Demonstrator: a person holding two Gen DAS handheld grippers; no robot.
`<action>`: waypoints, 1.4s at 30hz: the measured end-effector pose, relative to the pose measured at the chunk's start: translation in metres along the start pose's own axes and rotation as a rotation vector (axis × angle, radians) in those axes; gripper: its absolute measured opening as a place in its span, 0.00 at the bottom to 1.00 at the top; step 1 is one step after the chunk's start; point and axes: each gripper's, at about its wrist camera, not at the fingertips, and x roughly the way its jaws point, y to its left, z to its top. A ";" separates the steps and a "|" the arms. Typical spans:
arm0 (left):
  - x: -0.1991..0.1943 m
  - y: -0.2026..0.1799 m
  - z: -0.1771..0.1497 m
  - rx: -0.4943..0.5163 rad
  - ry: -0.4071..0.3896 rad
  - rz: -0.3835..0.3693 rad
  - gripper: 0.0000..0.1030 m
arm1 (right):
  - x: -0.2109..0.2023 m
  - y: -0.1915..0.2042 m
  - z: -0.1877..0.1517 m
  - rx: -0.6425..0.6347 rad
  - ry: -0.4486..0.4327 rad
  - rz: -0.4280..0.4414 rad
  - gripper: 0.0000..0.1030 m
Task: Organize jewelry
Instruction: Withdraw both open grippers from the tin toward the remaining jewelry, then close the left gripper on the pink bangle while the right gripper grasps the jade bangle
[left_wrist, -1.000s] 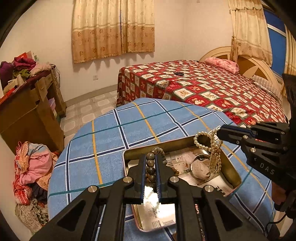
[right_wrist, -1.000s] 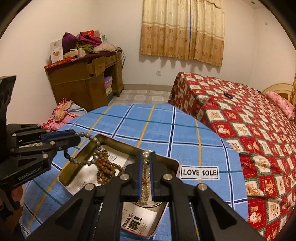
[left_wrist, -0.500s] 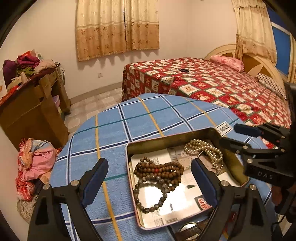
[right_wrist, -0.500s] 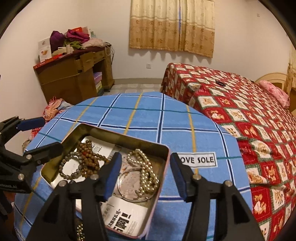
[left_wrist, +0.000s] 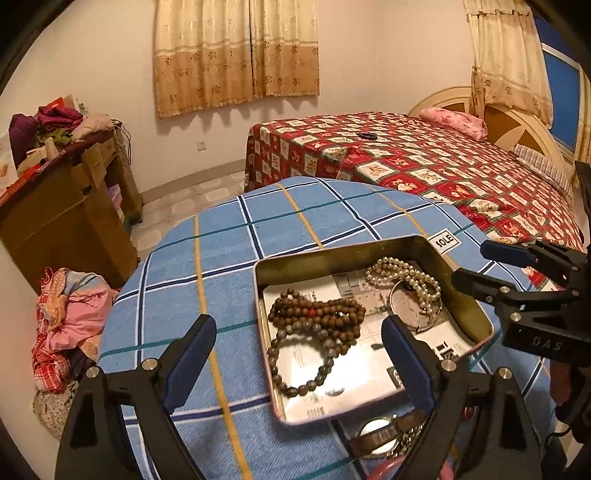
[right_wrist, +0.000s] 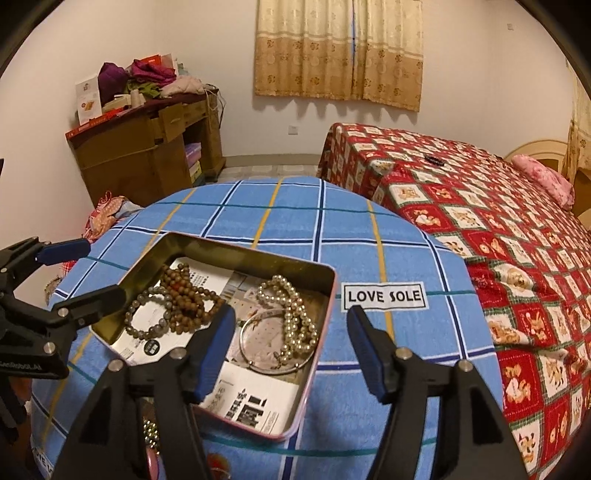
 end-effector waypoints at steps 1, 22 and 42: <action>-0.003 0.000 -0.003 -0.001 -0.001 0.005 0.88 | -0.002 0.001 -0.001 0.000 0.000 -0.001 0.63; -0.033 -0.017 -0.086 0.001 0.096 -0.005 0.88 | -0.038 0.019 -0.063 -0.017 0.076 0.020 0.64; -0.026 -0.038 -0.112 0.032 0.158 -0.004 0.88 | -0.045 0.032 -0.106 -0.027 0.154 0.073 0.63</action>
